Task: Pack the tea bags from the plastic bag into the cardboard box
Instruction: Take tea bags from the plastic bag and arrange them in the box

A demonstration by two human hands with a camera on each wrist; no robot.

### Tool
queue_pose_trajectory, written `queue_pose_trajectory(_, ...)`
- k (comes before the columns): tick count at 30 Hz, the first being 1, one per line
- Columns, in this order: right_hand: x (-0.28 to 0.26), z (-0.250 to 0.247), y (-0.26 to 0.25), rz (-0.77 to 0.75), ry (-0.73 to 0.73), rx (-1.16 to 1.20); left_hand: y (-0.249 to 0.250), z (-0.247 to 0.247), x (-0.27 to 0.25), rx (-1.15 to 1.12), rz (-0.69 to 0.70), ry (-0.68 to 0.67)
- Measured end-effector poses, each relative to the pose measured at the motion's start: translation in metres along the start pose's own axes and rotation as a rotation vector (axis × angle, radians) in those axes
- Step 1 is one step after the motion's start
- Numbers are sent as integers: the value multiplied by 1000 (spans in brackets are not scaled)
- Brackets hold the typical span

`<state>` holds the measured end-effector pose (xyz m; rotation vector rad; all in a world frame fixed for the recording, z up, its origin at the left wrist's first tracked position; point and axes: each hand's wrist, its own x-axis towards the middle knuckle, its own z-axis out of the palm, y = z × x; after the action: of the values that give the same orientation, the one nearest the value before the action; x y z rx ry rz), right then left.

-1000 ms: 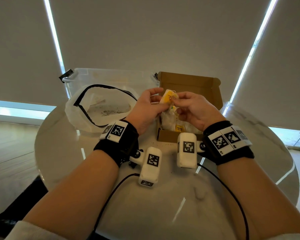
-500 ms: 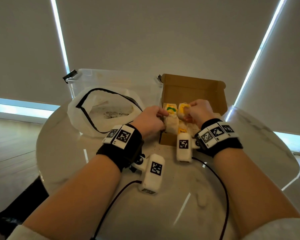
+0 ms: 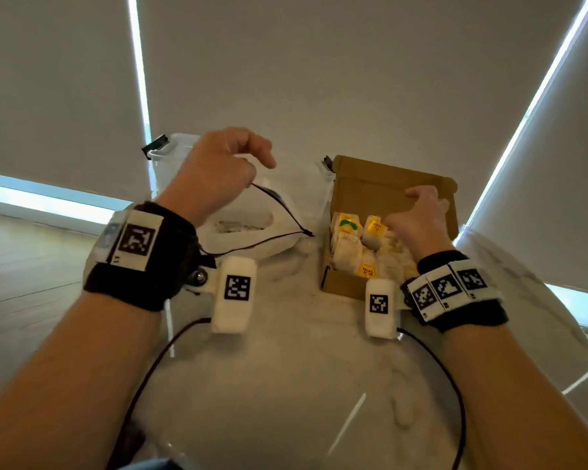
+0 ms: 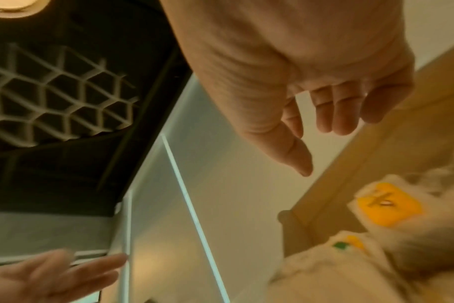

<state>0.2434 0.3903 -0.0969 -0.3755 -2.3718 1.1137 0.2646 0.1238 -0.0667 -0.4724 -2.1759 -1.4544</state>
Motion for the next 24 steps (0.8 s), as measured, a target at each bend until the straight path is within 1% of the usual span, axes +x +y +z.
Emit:
queue_pose_trajectory(2,-9,4,-15,-139,-16,12,-12,-27,5,365,41,-22)
queue_pose_trajectory(3,-14,8,-24,-208,-40,30,-21,-39,10,519,34,-62)
queue_pose_trajectory(4,-20,13,-34,-277,-73,54,-30,-48,14,628,-4,-118)
queue_pose_trajectory(6,-34,27,-57,-422,-167,84,-46,-58,20,768,-132,-265)
queue_pose_trajectory(7,-41,35,-68,-497,-228,86,-54,-59,22,838,-176,-323)
queue_pose_trajectory(8,-47,45,-79,-559,-301,88,-59,-58,22,892,-202,-352)
queue_pose_trajectory(10,-57,65,-95,-638,-479,80,-65,-52,21,951,-199,-388)
queue_pose_trajectory(12,-59,88,-102,-690,-627,-42,-64,-45,19,944,-166,-430)
queue_pose_trajectory(14,-53,108,-102,-715,-744,-319,-55,-38,16,867,-105,-456)
queue_pose_trajectory(15,-48,115,-100,-703,-791,-454,-51,-36,15,836,-74,-454)
queue_pose_trajectory(16,-41,120,-98,-679,-819,-565,-47,-34,13,831,-58,-444)
queue_pose_trajectory(18,-26,123,-96,-641,-803,-747,-40,-32,8,850,-36,-426)
queue_pose_trajectory(20,-15,123,-94,-608,-779,-872,-35,-31,1,889,-45,-436)
queue_pose_trajectory(21,-13,123,-93,-597,-789,-907,-32,-31,-2,919,-63,-457)
queue_pose_trajectory(24,-13,127,-95,-577,-800,-899,-24,-28,-8,1031,-155,-569)
